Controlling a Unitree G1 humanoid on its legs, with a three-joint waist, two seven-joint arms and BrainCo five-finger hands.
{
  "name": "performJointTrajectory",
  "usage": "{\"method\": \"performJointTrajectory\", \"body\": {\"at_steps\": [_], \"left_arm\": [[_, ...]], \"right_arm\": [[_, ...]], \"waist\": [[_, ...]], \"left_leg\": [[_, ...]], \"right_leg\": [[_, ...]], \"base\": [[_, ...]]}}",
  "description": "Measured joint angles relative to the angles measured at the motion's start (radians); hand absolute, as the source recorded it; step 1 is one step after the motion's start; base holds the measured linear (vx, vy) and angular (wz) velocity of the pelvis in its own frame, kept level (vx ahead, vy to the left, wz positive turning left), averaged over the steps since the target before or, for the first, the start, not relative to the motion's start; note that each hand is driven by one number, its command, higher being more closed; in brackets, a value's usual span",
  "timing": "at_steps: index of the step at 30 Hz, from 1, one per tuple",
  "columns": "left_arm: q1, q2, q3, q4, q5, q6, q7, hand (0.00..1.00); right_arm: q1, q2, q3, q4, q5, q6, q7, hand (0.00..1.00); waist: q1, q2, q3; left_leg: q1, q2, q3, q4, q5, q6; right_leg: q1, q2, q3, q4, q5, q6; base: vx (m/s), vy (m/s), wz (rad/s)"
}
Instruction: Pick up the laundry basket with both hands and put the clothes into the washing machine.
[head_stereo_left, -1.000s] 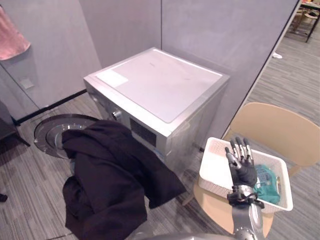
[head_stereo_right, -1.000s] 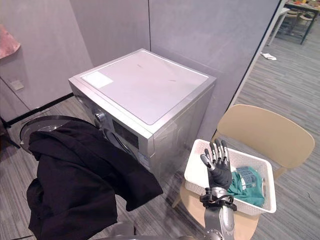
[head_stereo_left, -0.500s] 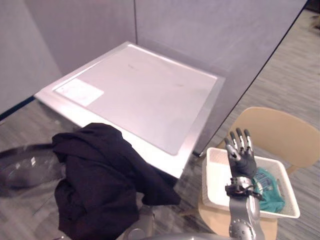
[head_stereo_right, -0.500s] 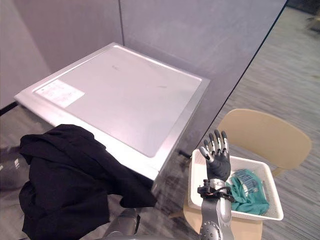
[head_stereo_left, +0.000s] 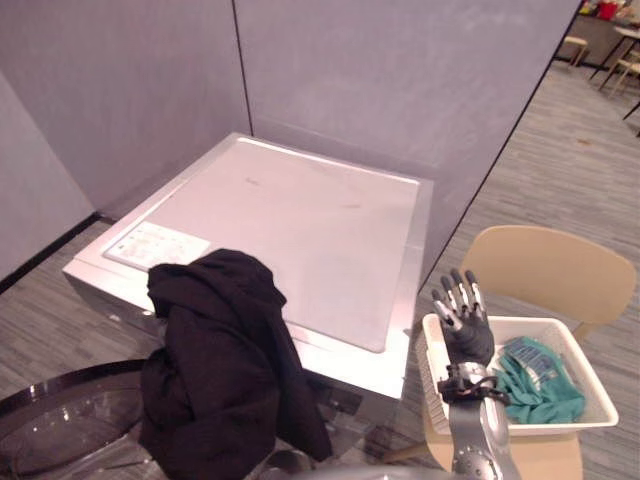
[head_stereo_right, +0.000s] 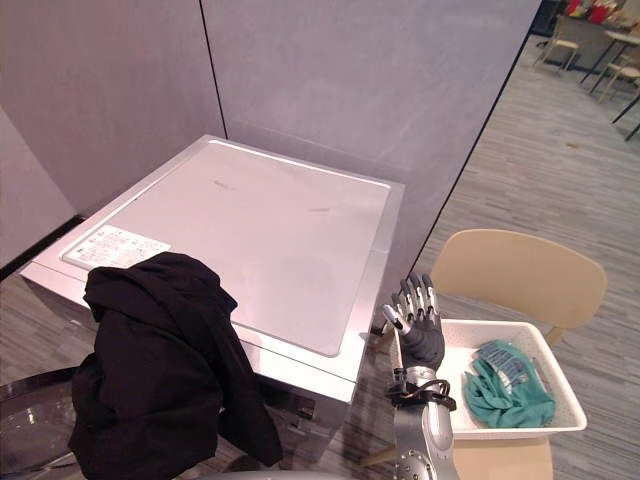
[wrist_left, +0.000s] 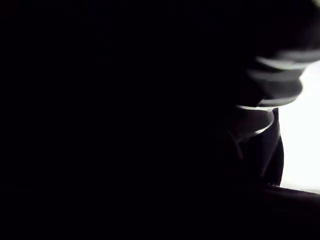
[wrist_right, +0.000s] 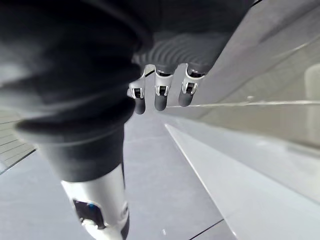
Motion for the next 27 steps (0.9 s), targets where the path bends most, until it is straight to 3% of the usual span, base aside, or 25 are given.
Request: {"method": "performJointTrajectory", "body": {"at_steps": [1, 2, 3, 5, 7, 8, 9, 10, 11, 12, 14, 16, 18, 19, 22, 23, 27], "left_arm": [[0.003, -0.008, 0.003, 0.000, 0.000, 0.000, 0.000, 1.00], [0.015, -0.019, 0.004, 0.000, 0.000, -0.001, -0.001, 1.00], [0.020, -0.020, 0.006, 0.004, 0.001, 0.000, -0.002, 1.00], [0.023, -0.022, 0.012, 0.015, 0.001, 0.001, -0.002, 1.00], [0.025, -0.022, 0.011, 0.017, 0.001, 0.004, -0.003, 1.00], [0.030, -0.022, 0.008, 0.017, 0.001, 0.009, -0.006, 1.00], [0.034, -0.023, 0.007, 0.017, 0.001, 0.017, -0.008, 1.00], [0.034, -0.024, 0.008, 0.018, 0.001, 0.025, -0.008, 1.00], [0.035, -0.024, 0.008, 0.018, 0.001, 0.028, -0.009, 1.00], [0.034, -0.020, 0.016, 0.022, 0.000, 0.030, -0.007, 1.00], [0.033, -0.017, 0.016, 0.023, 0.000, 0.030, -0.008, 1.00], [0.032, -0.014, 0.008, 0.024, 0.001, 0.038, -0.008, 1.00], [0.031, -0.013, 0.007, 0.025, 0.001, 0.039, -0.007, 1.00], [0.030, -0.018, 0.000, 0.025, 0.001, 0.039, -0.006, 1.00], [0.016, -0.010, -0.008, 0.026, -0.001, 0.036, -0.004, 1.00], [0.006, -0.004, -0.014, 0.033, -0.002, 0.036, -0.004, 1.00], [-0.004, 0.012, -0.069, 0.053, -0.002, 0.036, -0.005, 1.00]], "right_arm": [[-0.005, 0.000, 0.001, 0.000, 0.001, 0.000, 0.001, 0.00], [-0.014, -0.001, 0.002, 0.000, 0.002, -0.001, 0.009, 0.00], [-0.013, -0.001, 0.005, 0.002, 0.004, -0.001, 0.017, 0.00], [-0.012, -0.002, 0.024, 0.004, 0.004, -0.001, 0.017, 0.00], [-0.016, -0.003, 0.040, 0.032, 0.005, -0.008, 0.017, 0.00], [-0.016, -0.004, 0.043, 0.041, 0.005, -0.008, 0.017, 0.00], [-0.019, -0.004, 0.045, 0.060, 0.005, -0.008, 0.017, 0.00], [-0.024, -0.008, 0.044, 0.076, 0.005, -0.006, 0.016, 0.00], [-0.027, -0.011, 0.044, 0.078, 0.004, -0.004, 0.016, 0.00], [-0.031, -0.011, 0.044, 0.079, 0.003, 0.001, 0.014, 0.00], [-0.043, -0.009, 0.041, 0.079, 0.001, 0.001, 0.004, 0.00], [-0.043, -0.008, 0.040, 0.085, 0.002, 0.001, -0.012, 0.00], [-0.042, -0.006, 0.039, 0.088, 0.003, 0.001, -0.013, 0.00], [-0.037, -0.003, 0.027, 0.093, 0.002, -0.004, -0.027, 0.00], [-0.041, 0.000, -0.032, 0.132, -0.004, -0.011, -0.031, 0.00], [-0.047, 0.003, -0.057, 0.155, -0.009, -0.013, -0.034, 0.00], [-0.048, -0.003, -0.095, 0.184, -0.016, -0.016, -0.060, 0.00]], "waist": [[0.003, -0.004, -0.002], [0.004, 0.002, -0.005], [0.003, 0.002, -0.005], [0.003, 0.002, -0.007], [0.004, 0.022, 0.002], [0.005, 0.033, 0.007], [0.009, 0.058, 0.024], [0.028, 0.075, 0.047], [0.036, 0.077, 0.055], [0.037, 0.063, 0.062], [0.031, 0.064, 0.061], [0.017, 0.053, 0.058], [0.003, 0.041, 0.051], [-0.008, 0.027, 0.042], [-0.031, -0.016, 0.017], [-0.036, -0.033, 0.003], [-0.035, -0.026, -0.004]], "left_leg": [[0.004, -0.003, 0.007, -0.009, 0.003, -0.001], [0.013, -0.005, 0.016, -0.010, 0.003, -0.002], [0.012, -0.006, 0.017, -0.012, 0.005, -0.007], [0.009, -0.004, 0.020, -0.012, 0.014, -0.021], [-0.006, 0.006, -0.005, 0.027, 0.012, -0.035], [-0.019, 0.011, -0.022, 0.061, 0.007, -0.045], [-0.073, 0.020, -0.080, 0.180, 0.008, -0.093], [-0.124, 0.024, -0.121, 0.299, 0.037, -0.163], [-0.148, 0.023, -0.133, 0.343, 0.060, -0.202], [-0.183, 0.020, -0.148, 0.402, 0.081, -0.239], [-0.204, 0.072, -0.195, 0.451, 0.062, -0.213], [-0.148, 0.181, -0.259, 0.327, 0.055, -0.196], [-0.101, 0.216, -0.264, 0.218, 0.043, -0.186], [-0.050, 0.190, -0.257, 0.128, 0.027, -0.206], [-0.030, 0.128, -0.259, 0.022, 0.030, -0.210], [-0.021, 0.109, -0.263, -0.002, 0.031, -0.213], [0.021, 0.075, -0.272, -0.016, 0.034, -0.208]], "right_leg": [[0.012, 0.005, -0.024, -0.039, -0.009, -0.045], [0.043, -0.002, -0.057, -0.119, -0.012, -0.142], [0.065, -0.009, -0.064, -0.179, -0.012, -0.171], [0.090, -0.014, -0.066, -0.251, -0.012, -0.178], [0.103, 0.000, -0.075, -0.272, -0.004, -0.203], [0.108, 0.005, -0.085, -0.272, -0.003, -0.205], [0.116, 0.022, -0.099, -0.264, -0.002, -0.207], [0.122, 0.032, -0.099, -0.249, -0.002, -0.207], [0.123, 0.031, -0.099, -0.242, -0.001, -0.208], [0.122, 0.014, -0.108, -0.244, 0.004, -0.218], [0.123, 0.014, -0.116, -0.243, 0.005, -0.218], [0.118, 0.001, -0.125, -0.236, 0.005, -0.218], [0.113, -0.023, -0.128, -0.220, 0.006, -0.211], [0.103, -0.048, -0.123, -0.207, 0.011, -0.188], [0.098, -0.107, -0.115, -0.246, 0.028, -0.151], [0.111, -0.131, -0.118, -0.273, 0.050, -0.117], [0.158, -0.163, -0.118, -0.323, 0.113, -0.081]], "base": [[-0.05, -0.051, -0.33], [-0.02, -0.027, -0.25], [-0.01, -0.033, -0.26], [-0.04, -0.049, -0.09], [-0.05, -0.074, 0.12], [-0.04, -0.066, 0.28], [-0.09, -0.087, 0.14], [-0.11, -0.068, 0.03], [-0.11, -0.040, -0.09], [-0.07, -0.011, -0.04], [0.00, 0.010, 0.05], [0.04, 0.133, 0.04], [0.10, 0.226, 0.06], [0.08, 0.229, 0.18], [0.07, 0.304, 0.28], [0.03, 0.267, 0.21], [-0.02, 0.149, 0.03]]}}
